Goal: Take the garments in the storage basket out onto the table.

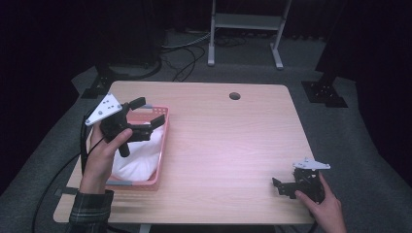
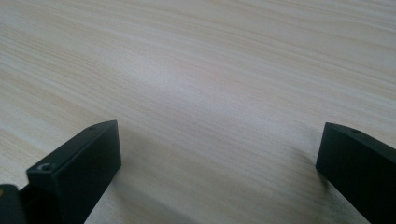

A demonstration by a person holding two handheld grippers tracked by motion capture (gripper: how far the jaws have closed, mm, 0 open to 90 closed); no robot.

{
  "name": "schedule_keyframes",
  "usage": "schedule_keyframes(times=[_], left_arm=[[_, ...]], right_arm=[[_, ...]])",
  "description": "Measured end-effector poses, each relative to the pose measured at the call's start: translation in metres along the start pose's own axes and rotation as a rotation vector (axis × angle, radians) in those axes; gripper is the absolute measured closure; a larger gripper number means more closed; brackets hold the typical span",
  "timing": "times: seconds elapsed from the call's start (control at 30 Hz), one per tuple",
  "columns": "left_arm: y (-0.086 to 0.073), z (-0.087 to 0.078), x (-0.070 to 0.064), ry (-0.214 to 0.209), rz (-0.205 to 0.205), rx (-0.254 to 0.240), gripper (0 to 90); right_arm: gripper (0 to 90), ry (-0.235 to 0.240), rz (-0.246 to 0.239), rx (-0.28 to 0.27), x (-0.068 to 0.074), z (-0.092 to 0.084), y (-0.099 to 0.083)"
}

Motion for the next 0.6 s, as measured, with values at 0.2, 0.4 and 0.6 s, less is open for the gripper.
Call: schedule_keyframes(times=[0.2,0.4,0.6], left_arm=[[0.002,-0.006,0.005,0.011,-0.003,-0.010,9.3],[0.005,-0.012,0.012,0.031,-0.005,-0.022,9.3],[0.006,-0.020,0.020,0.044,0.001,-0.020,9.3]], right_arm=[[0.0,0.000,-0.001,0.000,0.000,0.000,0.000],[0.0,0.000,0.000,0.000,0.000,0.000,0.000],[0.0,0.000,0.000,0.000,0.000,0.000,0.000]])
Point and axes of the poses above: each handheld gripper's, and its own axes: z roughly forward along the jaws, y roughly out of its top, x roughly to its left, the point moved 6 cm from there along z, roughly forward along the jaws, and after that the axes turned 14 degrees about -z, right-handed, at the moved point
